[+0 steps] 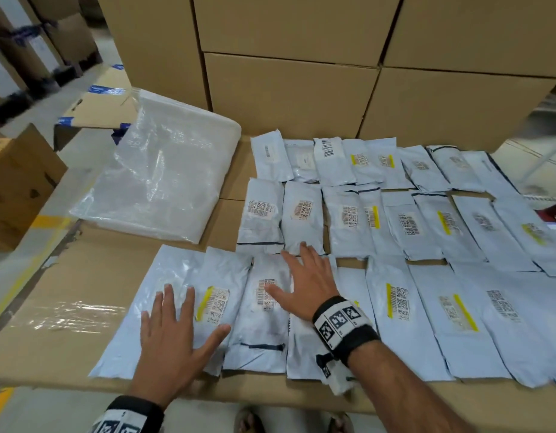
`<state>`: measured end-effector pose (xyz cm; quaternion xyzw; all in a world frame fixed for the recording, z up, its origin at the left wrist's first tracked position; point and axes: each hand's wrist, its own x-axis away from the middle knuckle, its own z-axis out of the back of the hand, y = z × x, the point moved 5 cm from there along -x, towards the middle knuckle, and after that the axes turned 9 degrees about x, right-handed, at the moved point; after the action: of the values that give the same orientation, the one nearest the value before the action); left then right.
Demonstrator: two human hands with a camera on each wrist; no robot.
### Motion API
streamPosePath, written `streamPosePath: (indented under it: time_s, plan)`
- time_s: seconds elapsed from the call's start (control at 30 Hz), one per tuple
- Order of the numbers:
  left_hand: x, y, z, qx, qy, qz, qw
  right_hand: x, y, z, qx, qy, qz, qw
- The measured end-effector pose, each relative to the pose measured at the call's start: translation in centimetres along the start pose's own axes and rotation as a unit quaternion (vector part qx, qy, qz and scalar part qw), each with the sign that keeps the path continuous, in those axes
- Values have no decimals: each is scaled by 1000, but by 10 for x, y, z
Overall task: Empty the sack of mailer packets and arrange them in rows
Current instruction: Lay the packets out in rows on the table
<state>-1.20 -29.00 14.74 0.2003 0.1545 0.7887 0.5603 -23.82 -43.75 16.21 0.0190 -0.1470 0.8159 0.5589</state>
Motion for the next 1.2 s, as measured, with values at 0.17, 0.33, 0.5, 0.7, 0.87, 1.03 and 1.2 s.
streamPosePath:
  time_s: [0.17,0.33,0.5,0.7,0.87,1.03,1.2]
  plan:
    - [-7,49,-5,8,-12,-72,997,-25,23,13,45,-4,-20,999]
    - [-9,56,-36,-74,-67,-81,992,-102,36,45,59,-19,-26,998]
    - [-17,57,-52,-75,-57,-126,988,-204,42,74,61,-4,-36,997]
    - [-35,19,-61,-367,168,-257,878,-299,42,59,88,-83,-37,992]
    - [-19,44,-64,-66,35,-150,986,-312,33,51,106,-87,13,991]
    - [-12,59,-52,-27,-25,-80,996,-285,46,79,36,-36,9,999]
    - [4,68,-61,-61,-61,-109,990,-224,66,96,15,-20,14,1000]
